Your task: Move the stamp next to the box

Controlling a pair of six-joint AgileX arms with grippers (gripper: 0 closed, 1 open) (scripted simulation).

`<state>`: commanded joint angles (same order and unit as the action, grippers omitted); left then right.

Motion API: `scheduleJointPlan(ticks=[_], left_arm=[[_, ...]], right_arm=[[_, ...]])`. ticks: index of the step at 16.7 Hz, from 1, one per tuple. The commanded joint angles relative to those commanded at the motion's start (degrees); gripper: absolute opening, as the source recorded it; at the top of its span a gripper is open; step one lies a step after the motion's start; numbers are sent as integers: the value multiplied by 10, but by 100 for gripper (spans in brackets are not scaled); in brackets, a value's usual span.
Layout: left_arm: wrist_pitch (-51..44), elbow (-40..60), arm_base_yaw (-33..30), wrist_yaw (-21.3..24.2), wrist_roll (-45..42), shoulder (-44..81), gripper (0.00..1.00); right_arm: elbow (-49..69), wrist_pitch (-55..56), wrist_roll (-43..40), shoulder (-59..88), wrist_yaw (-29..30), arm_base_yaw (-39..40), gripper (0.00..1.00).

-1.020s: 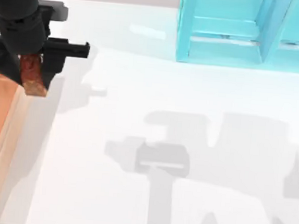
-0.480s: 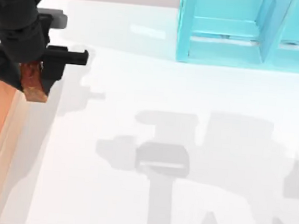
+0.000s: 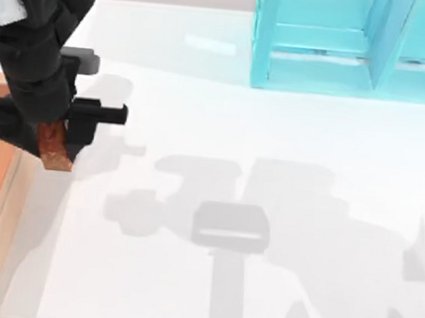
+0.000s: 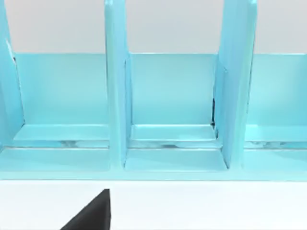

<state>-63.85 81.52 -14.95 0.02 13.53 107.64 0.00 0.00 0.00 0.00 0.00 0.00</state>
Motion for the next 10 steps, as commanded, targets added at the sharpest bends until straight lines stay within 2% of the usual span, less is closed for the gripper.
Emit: scheduleJointPlan(ticks=[2,10], left_arm=[[0,0,0,0,0,0,0],[0,0,0,0,0,0,60]], right_arm=[[0,0,0,0,0,0,100],[0,0,0,0,0,0,100]])
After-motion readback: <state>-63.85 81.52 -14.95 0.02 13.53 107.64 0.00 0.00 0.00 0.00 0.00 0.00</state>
